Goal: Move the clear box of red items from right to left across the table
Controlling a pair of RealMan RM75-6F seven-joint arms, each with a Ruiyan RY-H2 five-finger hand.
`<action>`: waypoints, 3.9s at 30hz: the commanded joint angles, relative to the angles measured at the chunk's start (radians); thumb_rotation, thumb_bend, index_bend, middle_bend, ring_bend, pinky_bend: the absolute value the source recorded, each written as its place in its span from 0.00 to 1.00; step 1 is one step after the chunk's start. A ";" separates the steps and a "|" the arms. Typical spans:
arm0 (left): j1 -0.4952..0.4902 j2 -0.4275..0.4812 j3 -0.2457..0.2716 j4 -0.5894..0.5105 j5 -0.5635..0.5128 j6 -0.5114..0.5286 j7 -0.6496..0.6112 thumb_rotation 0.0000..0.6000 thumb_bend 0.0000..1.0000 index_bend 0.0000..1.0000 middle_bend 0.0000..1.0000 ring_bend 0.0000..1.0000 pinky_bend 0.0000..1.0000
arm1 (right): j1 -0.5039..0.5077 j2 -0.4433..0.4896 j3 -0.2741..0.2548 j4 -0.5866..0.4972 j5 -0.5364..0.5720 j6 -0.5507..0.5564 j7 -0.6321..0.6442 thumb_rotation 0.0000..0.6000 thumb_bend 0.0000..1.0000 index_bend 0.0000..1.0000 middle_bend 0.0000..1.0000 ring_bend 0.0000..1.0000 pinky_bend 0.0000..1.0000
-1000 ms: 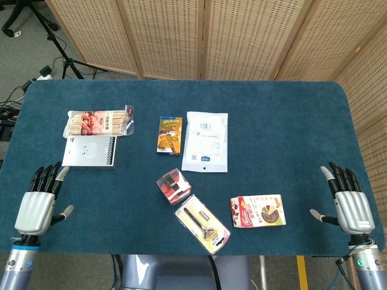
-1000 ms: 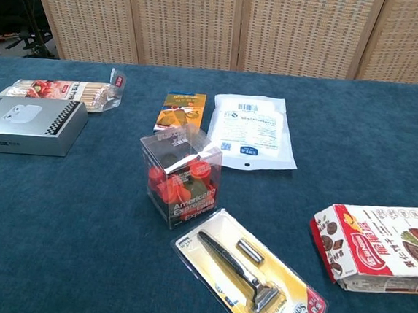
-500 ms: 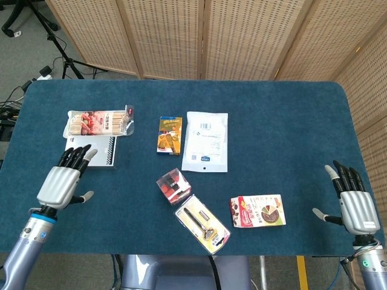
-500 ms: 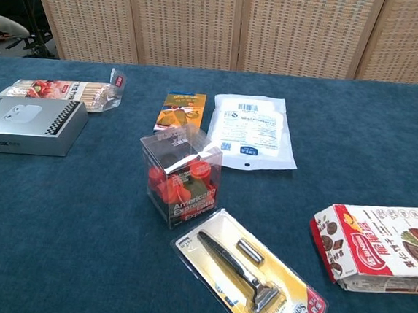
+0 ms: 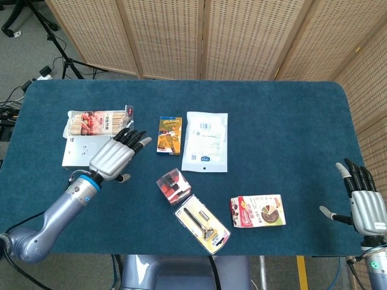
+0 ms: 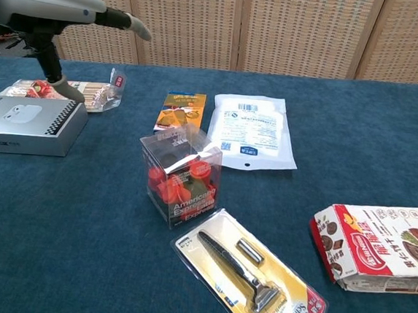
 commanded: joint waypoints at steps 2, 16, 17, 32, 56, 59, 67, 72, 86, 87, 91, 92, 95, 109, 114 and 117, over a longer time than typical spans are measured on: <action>-0.102 -0.023 0.032 0.064 -0.009 -0.082 0.047 1.00 0.17 0.00 0.00 0.00 0.00 | -0.013 0.005 0.016 0.008 -0.003 -0.001 0.022 1.00 0.03 0.00 0.00 0.00 0.00; -0.220 -0.110 0.099 0.137 -0.007 -0.128 0.042 1.00 0.17 0.00 0.00 0.00 0.00 | -0.030 0.009 0.047 0.030 -0.004 -0.030 0.061 1.00 0.03 0.00 0.00 0.00 0.00; -0.225 -0.117 0.102 0.139 -0.004 -0.127 0.037 1.00 0.17 0.00 0.00 0.00 0.00 | -0.031 0.010 0.050 0.031 -0.005 -0.031 0.063 1.00 0.03 0.00 0.00 0.00 0.00; -0.319 -0.206 0.152 0.175 -0.052 -0.126 0.008 1.00 0.17 0.00 0.00 0.00 0.00 | -0.049 0.010 0.077 0.040 -0.013 -0.049 0.088 1.00 0.03 0.00 0.00 0.00 0.00; -0.405 -0.276 0.209 0.142 -0.160 -0.053 -0.018 1.00 0.27 0.40 0.13 0.12 0.19 | -0.070 0.016 0.104 0.038 -0.020 -0.056 0.097 1.00 0.03 0.00 0.00 0.00 0.00; -0.408 -0.282 0.228 0.146 -0.154 -0.021 0.011 1.00 0.32 0.53 0.19 0.18 0.24 | -0.072 0.020 0.103 0.035 -0.034 -0.052 0.117 1.00 0.03 0.00 0.00 0.00 0.00; -0.402 -0.302 0.245 0.158 -0.157 0.044 0.032 1.00 0.37 0.67 0.30 0.25 0.30 | -0.082 0.025 0.107 0.035 -0.044 -0.044 0.125 1.00 0.03 0.00 0.00 0.00 0.00; -0.384 -0.294 0.231 0.162 -0.129 0.087 0.012 1.00 0.38 0.68 0.31 0.27 0.31 | -0.086 0.026 0.111 0.035 -0.046 -0.041 0.126 1.00 0.03 0.00 0.00 0.00 0.00; -0.342 -0.124 0.212 0.101 -0.146 0.139 -0.007 1.00 0.39 0.69 0.31 0.27 0.31 | -0.090 0.027 0.114 0.020 -0.052 -0.049 0.102 1.00 0.03 0.00 0.00 0.00 0.00; -0.336 -0.107 0.213 0.095 -0.145 0.143 -0.009 1.00 0.39 0.69 0.31 0.27 0.31 | -0.090 0.028 0.113 0.019 -0.052 -0.050 0.101 1.00 0.03 0.00 0.00 0.00 0.00; -0.308 -0.045 0.224 0.083 -0.134 0.155 -0.021 1.00 0.38 0.69 0.31 0.27 0.31 | -0.091 0.027 0.113 0.015 -0.055 -0.050 0.095 1.00 0.03 0.00 0.00 0.00 0.00; -0.300 -0.031 0.227 0.083 -0.131 0.156 -0.026 1.00 0.38 0.69 0.31 0.27 0.31 | -0.091 0.027 0.114 0.015 -0.055 -0.051 0.093 1.00 0.03 0.00 0.00 0.00 0.00; -0.271 0.006 0.236 0.086 -0.121 0.153 -0.055 1.00 0.38 0.69 0.31 0.27 0.31 | -0.091 0.026 0.115 0.011 -0.056 -0.052 0.086 1.00 0.03 0.00 0.00 0.00 0.00; -0.147 0.093 0.276 0.201 -0.035 0.138 -0.163 1.00 0.38 0.69 0.31 0.27 0.31 | -0.087 0.019 0.117 0.007 -0.051 -0.069 0.060 1.00 0.03 0.00 0.00 0.00 0.00; -0.097 0.113 0.282 0.259 0.014 0.144 -0.217 1.00 0.38 0.69 0.31 0.27 0.31 | -0.088 0.018 0.119 0.005 -0.050 -0.070 0.055 1.00 0.03 0.00 0.00 0.00 0.00; -0.067 0.128 0.286 0.289 0.046 0.147 -0.251 1.00 0.38 0.69 0.31 0.27 0.31 | -0.087 0.018 0.120 0.005 -0.047 -0.073 0.053 1.00 0.03 0.00 0.00 0.00 0.00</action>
